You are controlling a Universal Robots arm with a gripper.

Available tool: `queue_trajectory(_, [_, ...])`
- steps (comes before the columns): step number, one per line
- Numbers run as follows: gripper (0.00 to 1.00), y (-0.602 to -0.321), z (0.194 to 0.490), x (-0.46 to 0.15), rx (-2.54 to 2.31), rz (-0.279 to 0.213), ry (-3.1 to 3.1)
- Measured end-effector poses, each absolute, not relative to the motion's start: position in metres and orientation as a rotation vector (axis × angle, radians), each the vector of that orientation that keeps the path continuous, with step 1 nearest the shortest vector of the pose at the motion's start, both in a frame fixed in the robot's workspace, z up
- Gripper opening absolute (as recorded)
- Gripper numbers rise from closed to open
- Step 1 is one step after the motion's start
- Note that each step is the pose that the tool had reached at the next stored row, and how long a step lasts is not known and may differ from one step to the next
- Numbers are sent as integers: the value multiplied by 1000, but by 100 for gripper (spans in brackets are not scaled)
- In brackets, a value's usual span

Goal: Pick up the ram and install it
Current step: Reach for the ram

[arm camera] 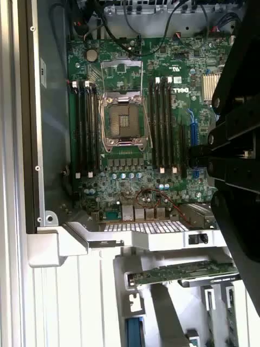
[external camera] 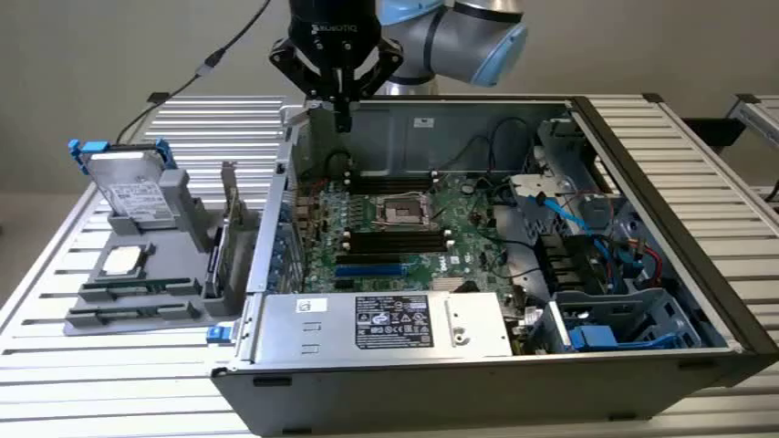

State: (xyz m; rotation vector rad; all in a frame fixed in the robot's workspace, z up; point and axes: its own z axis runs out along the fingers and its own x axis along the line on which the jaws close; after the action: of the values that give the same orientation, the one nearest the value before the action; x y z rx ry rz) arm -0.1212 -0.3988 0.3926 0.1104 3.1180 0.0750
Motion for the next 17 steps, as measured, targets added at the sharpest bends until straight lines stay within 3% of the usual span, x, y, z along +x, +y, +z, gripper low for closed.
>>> queue_trajectory(17, [10,-399,393,-149,110,75,3118])
